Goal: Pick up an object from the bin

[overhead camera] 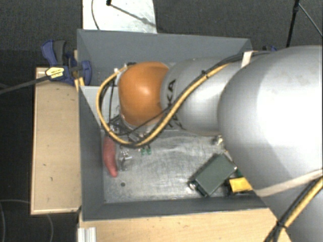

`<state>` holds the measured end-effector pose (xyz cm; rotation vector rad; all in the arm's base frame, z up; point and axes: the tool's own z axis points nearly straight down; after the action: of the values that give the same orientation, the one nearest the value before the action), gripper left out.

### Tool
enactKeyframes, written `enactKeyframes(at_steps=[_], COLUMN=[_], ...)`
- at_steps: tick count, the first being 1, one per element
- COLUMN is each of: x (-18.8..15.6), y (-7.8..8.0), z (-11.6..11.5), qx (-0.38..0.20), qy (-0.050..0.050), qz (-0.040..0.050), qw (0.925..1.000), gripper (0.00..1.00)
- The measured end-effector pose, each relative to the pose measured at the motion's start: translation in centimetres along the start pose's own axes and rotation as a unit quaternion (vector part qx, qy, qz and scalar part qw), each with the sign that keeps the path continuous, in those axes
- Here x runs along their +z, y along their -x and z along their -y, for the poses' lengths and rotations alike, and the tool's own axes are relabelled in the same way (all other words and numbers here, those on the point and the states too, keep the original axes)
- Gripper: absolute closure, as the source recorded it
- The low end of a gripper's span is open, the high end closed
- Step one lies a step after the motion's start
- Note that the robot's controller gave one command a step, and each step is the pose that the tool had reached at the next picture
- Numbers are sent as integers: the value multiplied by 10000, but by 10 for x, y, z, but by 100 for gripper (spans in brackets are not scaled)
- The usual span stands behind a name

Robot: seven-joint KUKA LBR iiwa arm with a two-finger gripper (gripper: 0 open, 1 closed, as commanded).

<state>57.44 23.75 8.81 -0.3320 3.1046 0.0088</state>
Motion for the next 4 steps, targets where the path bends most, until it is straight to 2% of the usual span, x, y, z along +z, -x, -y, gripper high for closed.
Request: enactKeyframes(at_steps=[1,2,3,4], x=[-6,13,13,-33], y=[14,15,15,14], z=[-8,-8,-8,-10], qx=[497,1159,1163,1225], qy=[-8,-53,-52,-38], qz=[-57,-107,-107,-95], qw=[9987,9932,9931,9924], gripper=[0,100,100,100])
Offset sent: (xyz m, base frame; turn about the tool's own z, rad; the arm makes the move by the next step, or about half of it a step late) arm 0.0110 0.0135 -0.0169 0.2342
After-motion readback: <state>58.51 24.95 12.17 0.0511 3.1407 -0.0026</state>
